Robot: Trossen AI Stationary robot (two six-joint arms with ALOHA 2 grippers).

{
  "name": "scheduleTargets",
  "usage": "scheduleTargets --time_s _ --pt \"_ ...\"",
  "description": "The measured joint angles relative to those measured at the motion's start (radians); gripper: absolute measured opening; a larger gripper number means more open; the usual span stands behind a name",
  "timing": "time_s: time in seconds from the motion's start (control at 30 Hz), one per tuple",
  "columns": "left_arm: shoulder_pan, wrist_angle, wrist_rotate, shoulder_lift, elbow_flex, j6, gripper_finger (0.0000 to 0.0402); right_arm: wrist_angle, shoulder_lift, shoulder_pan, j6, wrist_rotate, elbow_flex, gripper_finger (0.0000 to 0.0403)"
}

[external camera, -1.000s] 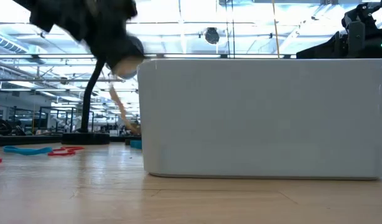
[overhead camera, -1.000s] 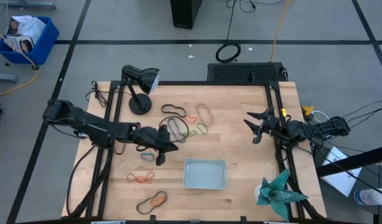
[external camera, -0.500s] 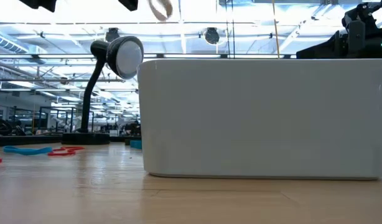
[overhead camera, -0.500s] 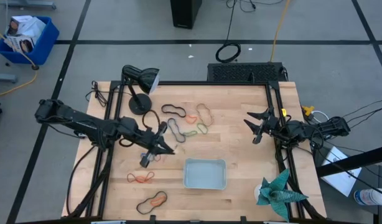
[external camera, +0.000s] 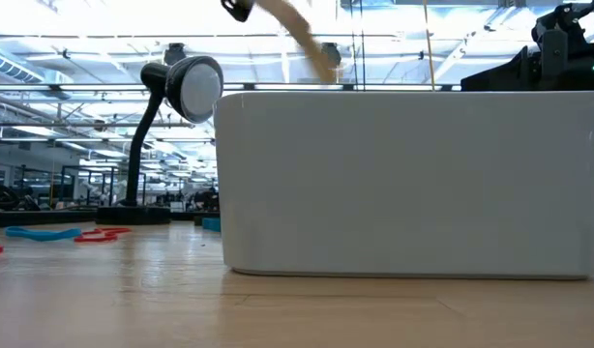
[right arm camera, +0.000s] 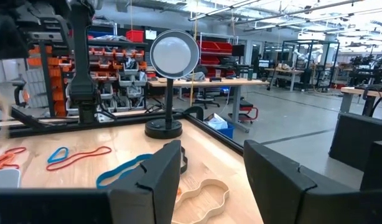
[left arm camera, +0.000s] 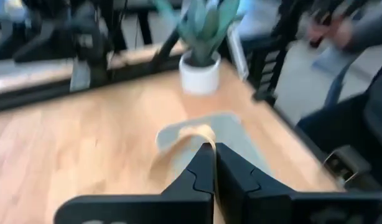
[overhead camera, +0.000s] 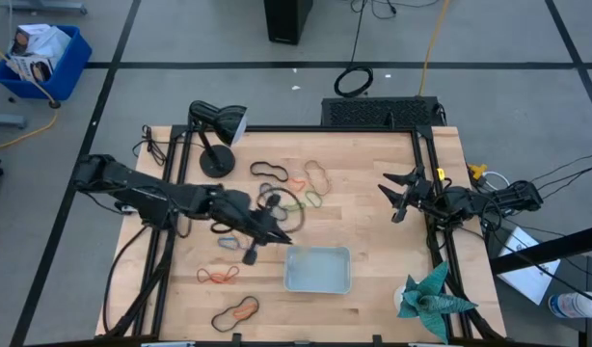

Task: Pick and place rubber bands into bin
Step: Put the bottom brown rubber band into the gray bin

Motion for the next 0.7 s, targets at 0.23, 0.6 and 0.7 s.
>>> scheduleTargets --time_s 0.23,0.6,0.7 --pt "-0.006 -0.217 -0.023 0.165 0.237 -0.001 0.0015 0.002 0.0 0.0 0.001 0.0 0.0 0.0169" --pt "-0.041 -0.312 0.01 0.306 0.341 0.04 0.0014 0.002 0.0 0.0 0.043 0.0 0.0 0.0169" --pt "-0.047 -0.308 0.014 0.329 0.341 0.03 0.0007 0.002 0.0 0.0 0.049 0.0 0.0 0.0169"
